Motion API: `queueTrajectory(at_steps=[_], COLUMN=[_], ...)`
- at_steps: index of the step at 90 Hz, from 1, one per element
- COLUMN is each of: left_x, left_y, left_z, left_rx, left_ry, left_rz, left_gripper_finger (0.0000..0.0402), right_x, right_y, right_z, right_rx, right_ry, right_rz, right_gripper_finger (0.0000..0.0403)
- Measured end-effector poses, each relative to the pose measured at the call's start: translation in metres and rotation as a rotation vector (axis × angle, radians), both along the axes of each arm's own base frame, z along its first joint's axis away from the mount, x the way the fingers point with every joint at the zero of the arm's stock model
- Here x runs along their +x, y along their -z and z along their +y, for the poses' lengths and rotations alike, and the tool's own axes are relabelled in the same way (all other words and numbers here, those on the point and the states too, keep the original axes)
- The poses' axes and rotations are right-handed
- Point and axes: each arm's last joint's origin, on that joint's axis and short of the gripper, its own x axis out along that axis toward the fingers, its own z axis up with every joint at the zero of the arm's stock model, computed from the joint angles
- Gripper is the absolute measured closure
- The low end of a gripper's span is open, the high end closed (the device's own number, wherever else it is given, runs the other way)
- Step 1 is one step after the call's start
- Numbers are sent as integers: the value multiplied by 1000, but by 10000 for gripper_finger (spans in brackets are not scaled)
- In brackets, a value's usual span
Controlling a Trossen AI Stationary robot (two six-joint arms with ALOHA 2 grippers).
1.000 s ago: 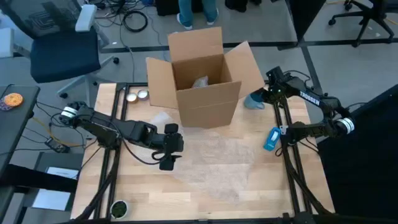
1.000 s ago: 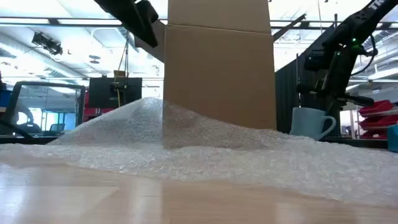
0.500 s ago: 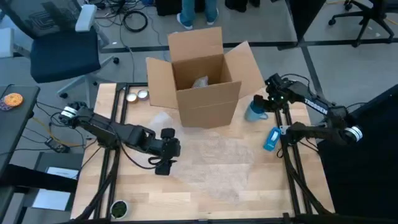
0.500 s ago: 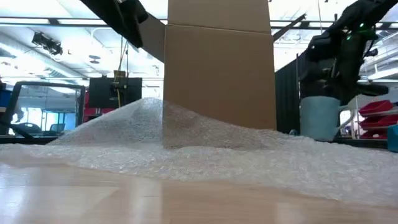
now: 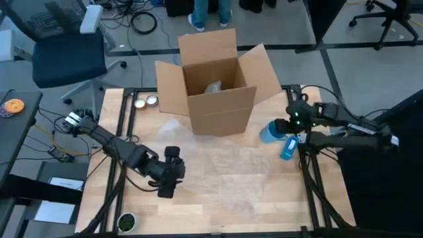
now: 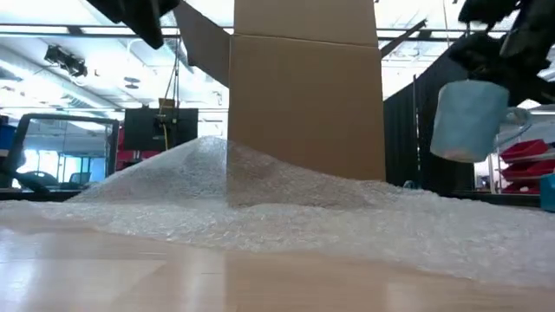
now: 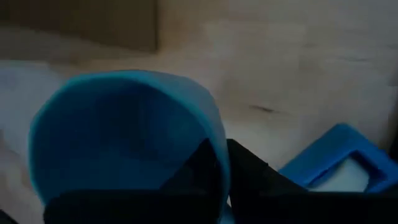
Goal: Wrap mug
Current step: Wrap the blue cup with bubble wrap
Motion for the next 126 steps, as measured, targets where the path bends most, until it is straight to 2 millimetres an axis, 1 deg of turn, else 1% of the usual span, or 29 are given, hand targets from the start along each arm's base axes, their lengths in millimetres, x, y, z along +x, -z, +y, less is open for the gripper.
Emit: queueTrajectory(at_steps=[9, 24, 32, 40, 55, 68, 78, 90, 102, 108, 119, 126], left_x=[-5, -6, -7, -7, -5, -4, -4, -9, -17, -20, -29, -34], left_y=[0, 0, 6, 20, 56, 85, 102, 117, 130, 139, 153, 156], left_z=[-3, -2, 2, 10, 32, 52, 57, 57, 48, 42, 30, 22], left_rx=[50, 130, 212, 233, 197, 164, 107, 5, -139, -216, -321, -368], left_ry=[-32, -65, -106, -144, -211, -279, -319, -347, -342, -321, -285, -266], left_rz=[-14, -52, -81, -50, 40, 57, 22, 34, 61, 39, 1, -14], left_gripper_finger=[167, 167, 167, 167, 167, 167, 167, 167, 167, 167, 167, 167], right_x=[11, 44, 61, 75, 97, 116, 128, 131, 128, 125, 113, 104], right_y=[1, 5, 10, 17, 37, 41, 46, 59, 64, 61, 51, 41], right_z=[12, 36, 54, 72, 107, 134, 151, 163, 163, 161, 153, 147], right_rx=[-4, -17, -19, -4, 32, 18, 7, 25, 46, 36, 6, 1], right_ry=[-50, -161, -227, -274, -326, -372, -408, -450, -461, -470, -489, -483], right_rz=[-3, -61, -91, -98, -82, -84, -47, 37, 109, 123, 148, 149], right_gripper_finger=[403, 403, 403, 403, 403, 403, 403, 403, 403, 402, 402, 402])
